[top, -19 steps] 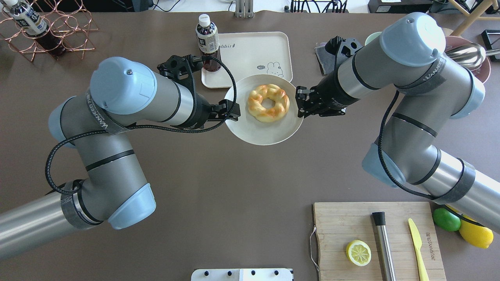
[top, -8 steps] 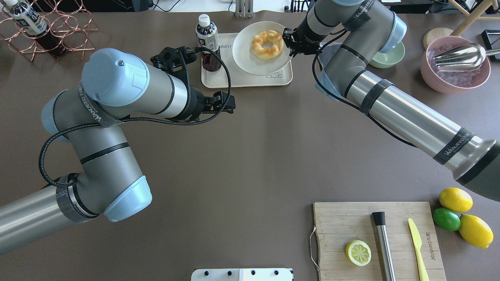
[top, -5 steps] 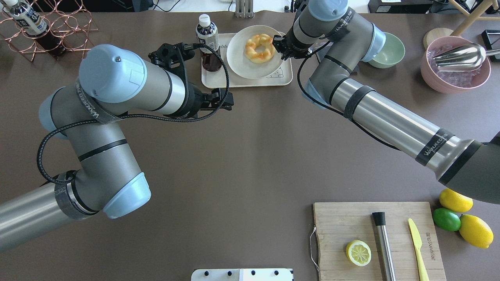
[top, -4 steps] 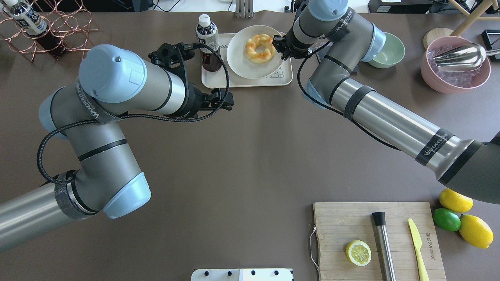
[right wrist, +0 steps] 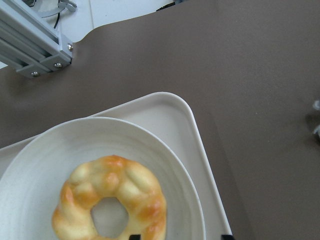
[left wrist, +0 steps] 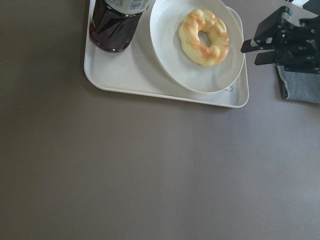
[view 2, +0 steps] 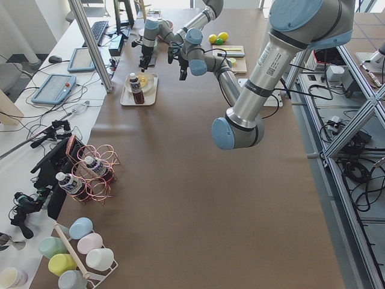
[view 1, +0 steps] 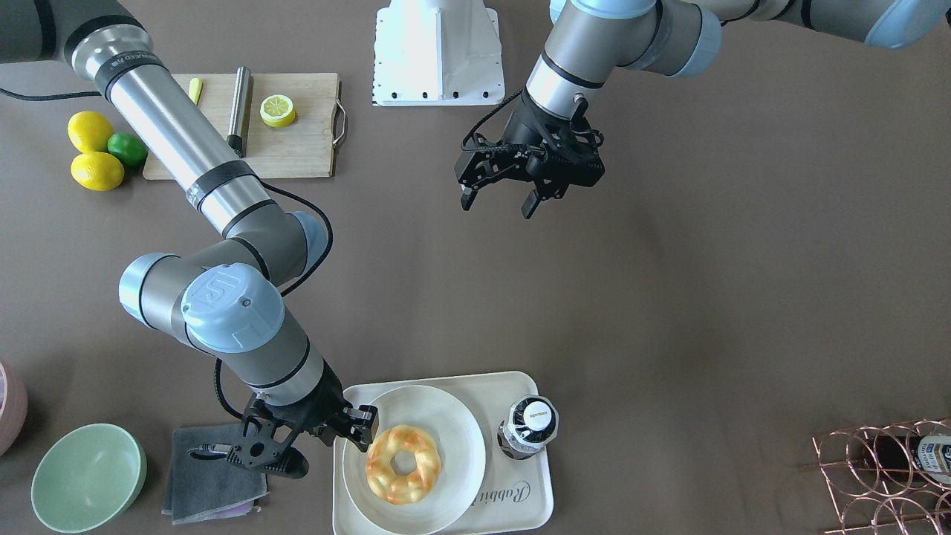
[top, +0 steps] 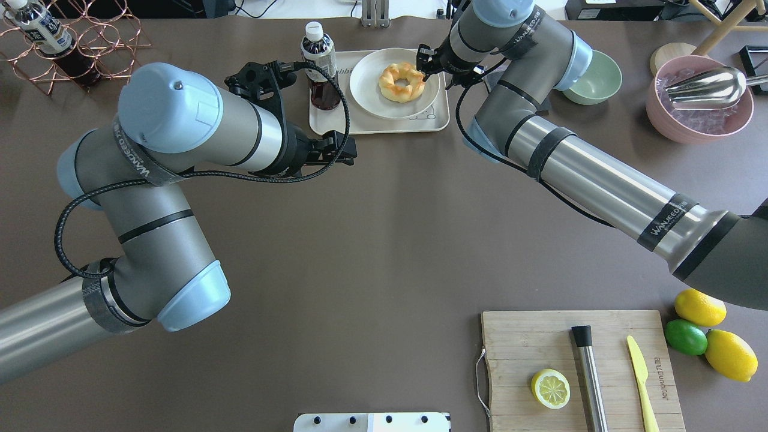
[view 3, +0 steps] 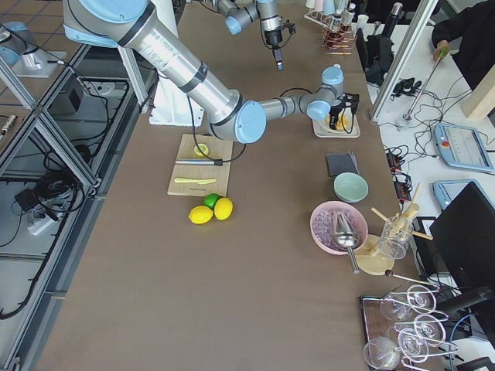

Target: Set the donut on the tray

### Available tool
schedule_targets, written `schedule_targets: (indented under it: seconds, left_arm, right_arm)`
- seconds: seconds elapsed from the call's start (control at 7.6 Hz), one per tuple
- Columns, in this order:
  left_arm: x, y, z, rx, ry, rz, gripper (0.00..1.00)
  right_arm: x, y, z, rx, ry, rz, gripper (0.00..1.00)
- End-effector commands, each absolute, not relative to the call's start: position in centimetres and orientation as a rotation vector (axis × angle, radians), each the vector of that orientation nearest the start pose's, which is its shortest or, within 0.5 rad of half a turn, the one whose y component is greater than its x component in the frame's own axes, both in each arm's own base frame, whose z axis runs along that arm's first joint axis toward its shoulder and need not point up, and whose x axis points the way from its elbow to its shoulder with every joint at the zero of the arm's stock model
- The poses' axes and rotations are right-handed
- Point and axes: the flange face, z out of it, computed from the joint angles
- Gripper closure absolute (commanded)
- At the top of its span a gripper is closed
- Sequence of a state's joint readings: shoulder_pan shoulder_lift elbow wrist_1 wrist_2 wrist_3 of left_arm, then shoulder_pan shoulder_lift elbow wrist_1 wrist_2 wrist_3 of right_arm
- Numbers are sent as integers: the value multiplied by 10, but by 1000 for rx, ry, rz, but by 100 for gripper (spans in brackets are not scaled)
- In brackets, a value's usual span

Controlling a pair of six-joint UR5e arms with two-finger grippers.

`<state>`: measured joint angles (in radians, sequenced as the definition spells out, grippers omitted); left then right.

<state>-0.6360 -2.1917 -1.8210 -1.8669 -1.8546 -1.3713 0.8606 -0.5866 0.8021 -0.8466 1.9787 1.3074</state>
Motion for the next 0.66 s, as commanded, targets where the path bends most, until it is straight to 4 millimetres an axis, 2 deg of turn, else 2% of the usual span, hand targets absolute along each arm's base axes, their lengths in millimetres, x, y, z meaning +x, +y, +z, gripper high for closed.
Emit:
schedule_targets:
  seconds: [0.0,0.13,0.26,0.39,0.53]
  left_arm:
    - [431,-466,152,248,1162,-233,2]
    - [426,-468,151,254,1161,-241,2]
    - [416,-470,150,267,1161,-252,2]
    - [391,-489,151,293,1129,-281,2]
    - [373,-491,157,322,1052,-232,2]
  right_arm:
    - [-454,-727,255,132,-1040,352,0]
    - [-418,-716,241,72,-1010,367,0]
    - [-383,-693,240,49,-952,373,0]
    - [-343,-678,258,46,-887,353,0]
    - [-309,-669,289,40,-814,305,0]
